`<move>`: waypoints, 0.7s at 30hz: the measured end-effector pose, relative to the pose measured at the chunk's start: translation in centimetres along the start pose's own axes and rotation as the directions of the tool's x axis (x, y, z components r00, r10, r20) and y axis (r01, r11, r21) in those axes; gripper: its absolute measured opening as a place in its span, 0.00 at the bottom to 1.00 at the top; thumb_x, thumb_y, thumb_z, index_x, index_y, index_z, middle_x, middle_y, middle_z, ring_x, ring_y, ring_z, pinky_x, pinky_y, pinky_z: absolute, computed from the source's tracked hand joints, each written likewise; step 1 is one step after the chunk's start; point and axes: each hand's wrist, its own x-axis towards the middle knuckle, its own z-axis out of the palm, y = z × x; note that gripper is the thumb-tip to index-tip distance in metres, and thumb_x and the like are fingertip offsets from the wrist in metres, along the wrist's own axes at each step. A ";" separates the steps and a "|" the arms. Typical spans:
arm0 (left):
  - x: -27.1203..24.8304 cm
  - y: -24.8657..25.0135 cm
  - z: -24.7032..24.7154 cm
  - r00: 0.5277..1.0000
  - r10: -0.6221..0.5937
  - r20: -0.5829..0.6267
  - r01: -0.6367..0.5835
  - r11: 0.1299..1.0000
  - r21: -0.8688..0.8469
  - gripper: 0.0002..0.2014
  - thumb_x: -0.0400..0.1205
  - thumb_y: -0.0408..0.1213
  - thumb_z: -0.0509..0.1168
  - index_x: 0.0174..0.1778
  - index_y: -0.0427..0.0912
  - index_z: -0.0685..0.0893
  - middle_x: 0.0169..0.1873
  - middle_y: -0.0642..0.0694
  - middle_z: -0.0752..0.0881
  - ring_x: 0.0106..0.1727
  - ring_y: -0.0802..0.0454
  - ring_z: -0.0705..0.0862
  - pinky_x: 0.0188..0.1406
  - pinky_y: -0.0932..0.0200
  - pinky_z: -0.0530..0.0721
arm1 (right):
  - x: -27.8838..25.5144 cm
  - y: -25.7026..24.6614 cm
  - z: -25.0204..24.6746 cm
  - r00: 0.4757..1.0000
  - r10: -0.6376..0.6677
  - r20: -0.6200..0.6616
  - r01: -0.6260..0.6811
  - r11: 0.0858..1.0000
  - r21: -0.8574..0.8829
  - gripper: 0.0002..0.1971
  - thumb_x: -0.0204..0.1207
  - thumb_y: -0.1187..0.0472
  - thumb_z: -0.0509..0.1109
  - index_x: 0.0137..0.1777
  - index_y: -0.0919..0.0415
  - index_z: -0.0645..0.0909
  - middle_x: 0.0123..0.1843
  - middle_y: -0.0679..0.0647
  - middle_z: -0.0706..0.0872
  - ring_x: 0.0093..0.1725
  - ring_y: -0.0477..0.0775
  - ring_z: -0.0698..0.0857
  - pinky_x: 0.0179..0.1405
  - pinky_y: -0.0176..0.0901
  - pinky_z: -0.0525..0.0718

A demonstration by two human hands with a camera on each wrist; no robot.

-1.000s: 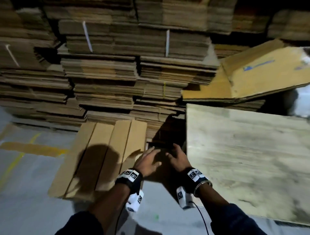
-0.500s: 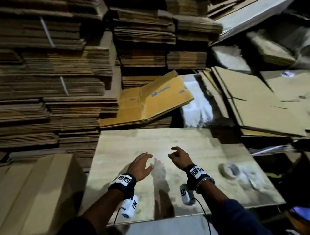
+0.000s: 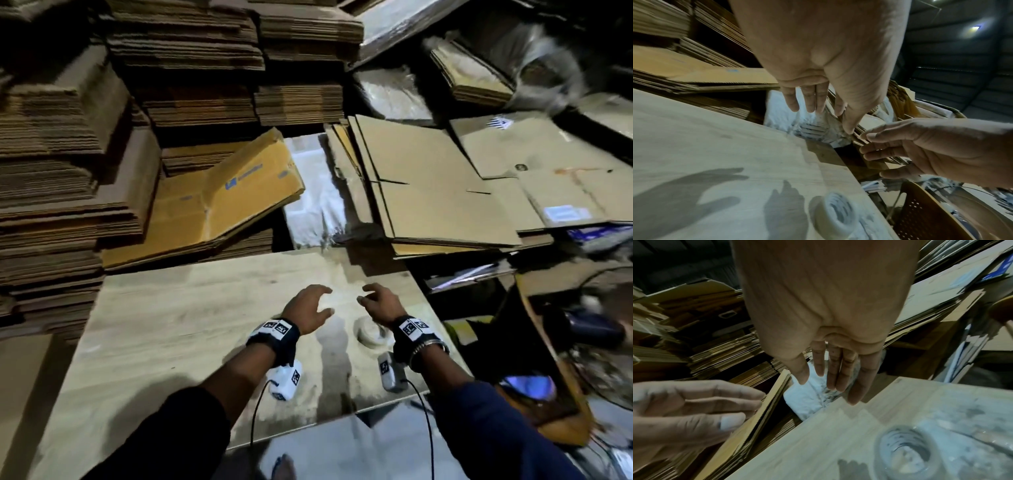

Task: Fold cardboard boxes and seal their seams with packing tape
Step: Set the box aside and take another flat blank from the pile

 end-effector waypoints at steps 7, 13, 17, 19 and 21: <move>11.8 7.8 3.8 0.988 0.146 -0.053 -0.151 0.983 -0.104 0.23 0.86 0.43 0.71 0.78 0.47 0.80 0.76 0.46 0.80 0.75 0.46 0.80 0.73 0.55 0.76 | 5.3 6.7 -8.3 0.996 0.031 -0.084 -0.036 0.998 -0.059 0.19 0.81 0.51 0.76 0.69 0.57 0.83 0.48 0.56 0.91 0.40 0.53 0.84 0.50 0.53 0.88; 25.0 12.8 5.7 0.999 -0.016 -0.049 -0.001 0.943 -0.334 0.32 0.86 0.43 0.72 0.86 0.43 0.71 0.82 0.41 0.74 0.81 0.43 0.75 0.81 0.48 0.74 | 12.2 9.7 -16.0 0.989 0.053 -0.141 -0.074 0.987 -0.143 0.23 0.82 0.50 0.76 0.72 0.62 0.83 0.64 0.61 0.90 0.63 0.62 0.89 0.59 0.49 0.83; 31.9 13.8 5.9 0.981 -0.191 -0.019 0.167 0.899 -0.404 0.40 0.86 0.46 0.72 0.91 0.42 0.60 0.89 0.40 0.63 0.89 0.42 0.63 0.87 0.48 0.65 | 17.4 10.6 -19.7 0.986 0.061 -0.152 -0.091 0.976 -0.200 0.24 0.83 0.52 0.74 0.75 0.63 0.80 0.68 0.64 0.88 0.66 0.65 0.87 0.61 0.50 0.81; 34.8 13.7 6.1 0.971 -0.236 -0.032 0.202 0.887 -0.415 0.41 0.86 0.47 0.72 0.91 0.41 0.58 0.90 0.40 0.59 0.90 0.42 0.61 0.88 0.50 0.62 | 20.0 11.0 -21.0 0.974 0.058 -0.219 -0.110 0.966 -0.233 0.26 0.82 0.53 0.74 0.77 0.62 0.78 0.72 0.68 0.82 0.70 0.69 0.82 0.68 0.55 0.79; 36.7 13.6 6.4 0.956 -0.291 -0.038 0.237 0.843 -0.484 0.40 0.85 0.46 0.73 0.91 0.43 0.61 0.90 0.41 0.61 0.88 0.42 0.63 0.86 0.50 0.65 | 22.0 11.1 -21.7 0.965 0.060 -0.257 -0.128 0.957 -0.259 0.31 0.81 0.54 0.75 0.82 0.61 0.73 0.78 0.69 0.76 0.78 0.71 0.74 0.77 0.60 0.73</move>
